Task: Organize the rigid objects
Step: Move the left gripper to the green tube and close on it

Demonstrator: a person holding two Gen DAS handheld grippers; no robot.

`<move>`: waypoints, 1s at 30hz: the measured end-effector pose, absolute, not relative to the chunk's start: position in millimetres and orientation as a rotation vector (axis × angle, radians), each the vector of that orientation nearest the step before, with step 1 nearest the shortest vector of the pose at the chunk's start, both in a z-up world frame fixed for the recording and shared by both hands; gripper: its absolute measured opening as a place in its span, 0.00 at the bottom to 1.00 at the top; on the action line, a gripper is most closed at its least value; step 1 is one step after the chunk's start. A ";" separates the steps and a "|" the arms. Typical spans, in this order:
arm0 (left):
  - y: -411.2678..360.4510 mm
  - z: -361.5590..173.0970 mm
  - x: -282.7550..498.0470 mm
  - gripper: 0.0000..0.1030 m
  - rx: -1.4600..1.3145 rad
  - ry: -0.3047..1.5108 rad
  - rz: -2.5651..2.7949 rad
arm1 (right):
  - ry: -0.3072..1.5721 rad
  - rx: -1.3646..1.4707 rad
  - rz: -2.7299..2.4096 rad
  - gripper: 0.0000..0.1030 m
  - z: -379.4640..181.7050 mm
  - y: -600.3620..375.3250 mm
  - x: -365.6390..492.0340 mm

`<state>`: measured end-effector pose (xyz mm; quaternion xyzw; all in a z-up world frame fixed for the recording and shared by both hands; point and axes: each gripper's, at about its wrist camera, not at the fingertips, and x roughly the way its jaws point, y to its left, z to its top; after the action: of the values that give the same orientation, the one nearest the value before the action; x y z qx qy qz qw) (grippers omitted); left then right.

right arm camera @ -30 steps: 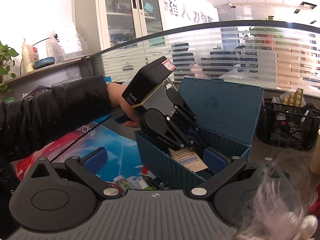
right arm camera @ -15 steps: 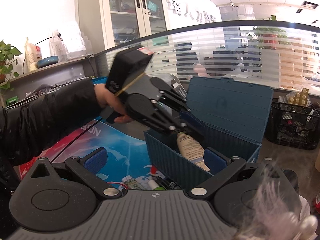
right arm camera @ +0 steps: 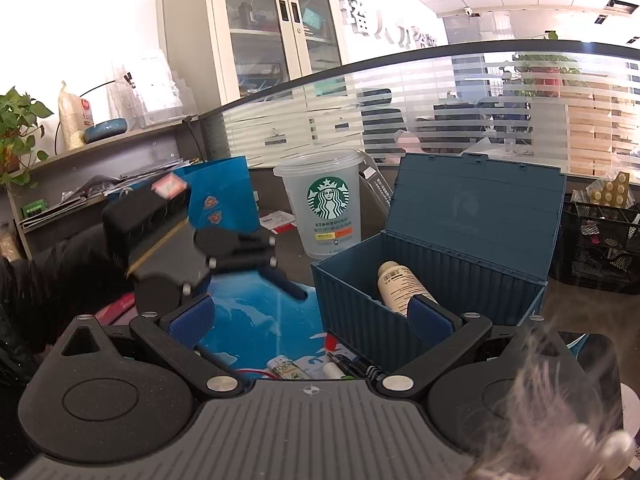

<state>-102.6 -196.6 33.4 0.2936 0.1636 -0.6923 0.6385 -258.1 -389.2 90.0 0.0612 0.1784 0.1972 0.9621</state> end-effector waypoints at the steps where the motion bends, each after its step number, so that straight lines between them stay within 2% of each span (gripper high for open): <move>1: -197.1 32.6 -105.4 1.00 0.658 0.355 -1.577 | 0.361 0.128 0.399 1.00 89.7 -388.8 -258.8; 9: -249.3 13.0 -112.6 0.97 0.634 0.491 -1.638 | 0.348 0.135 0.376 1.00 92.8 -391.3 -268.1; 23: -268.6 -3.9 -127.4 0.94 0.693 0.611 -1.696 | 0.336 0.160 0.351 1.00 88.6 -405.2 -277.6; 25: -275.1 -5.3 -122.1 0.90 0.657 0.651 -1.680 | 0.332 0.169 0.348 1.00 89.4 -405.3 -277.7; 30: -278.7 -3.6 -117.4 0.67 0.643 0.629 -1.681 | 0.327 0.171 0.345 1.00 89.3 -407.4 -282.2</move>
<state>-117.4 -278.7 -3.6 0.2750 0.2691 -0.7188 0.5790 -282.2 -407.4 89.3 0.0847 0.1619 0.1704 0.9683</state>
